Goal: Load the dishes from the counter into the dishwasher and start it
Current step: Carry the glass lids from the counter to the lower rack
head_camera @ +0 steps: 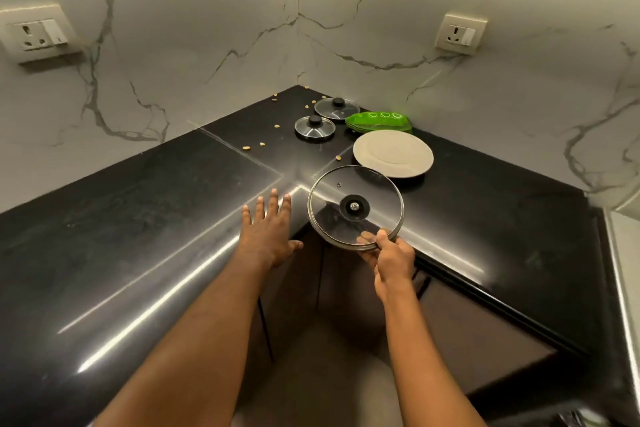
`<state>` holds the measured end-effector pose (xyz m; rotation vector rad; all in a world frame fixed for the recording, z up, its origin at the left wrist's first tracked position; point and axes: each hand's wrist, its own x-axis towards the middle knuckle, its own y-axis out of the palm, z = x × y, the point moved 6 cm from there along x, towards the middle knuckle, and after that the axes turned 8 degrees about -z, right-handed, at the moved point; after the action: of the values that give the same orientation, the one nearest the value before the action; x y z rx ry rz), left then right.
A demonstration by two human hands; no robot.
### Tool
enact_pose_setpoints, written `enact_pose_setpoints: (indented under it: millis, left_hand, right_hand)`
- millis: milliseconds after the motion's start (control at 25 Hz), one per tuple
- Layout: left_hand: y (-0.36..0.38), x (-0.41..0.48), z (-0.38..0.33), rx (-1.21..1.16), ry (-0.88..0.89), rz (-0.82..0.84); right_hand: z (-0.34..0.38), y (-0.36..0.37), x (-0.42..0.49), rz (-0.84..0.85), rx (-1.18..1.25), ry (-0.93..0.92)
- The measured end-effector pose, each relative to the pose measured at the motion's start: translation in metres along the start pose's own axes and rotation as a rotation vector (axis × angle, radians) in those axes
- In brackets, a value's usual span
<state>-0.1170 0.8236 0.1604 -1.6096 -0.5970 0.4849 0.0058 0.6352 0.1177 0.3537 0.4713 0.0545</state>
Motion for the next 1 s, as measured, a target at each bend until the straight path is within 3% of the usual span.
enact_pose_setpoints:
  millis: [280,1000]
  left_hand:
    - [0.023,-0.144,-0.05,0.057,-0.015,0.035]
    - [0.092,-0.459,-0.125,-0.018,0.165,0.198]
  right_hand:
    - [-0.003,-0.123,-0.076,0.045,-0.014,-0.013]
    - [-0.047,-0.402,-0.287,-0.167,-0.087,0.017]
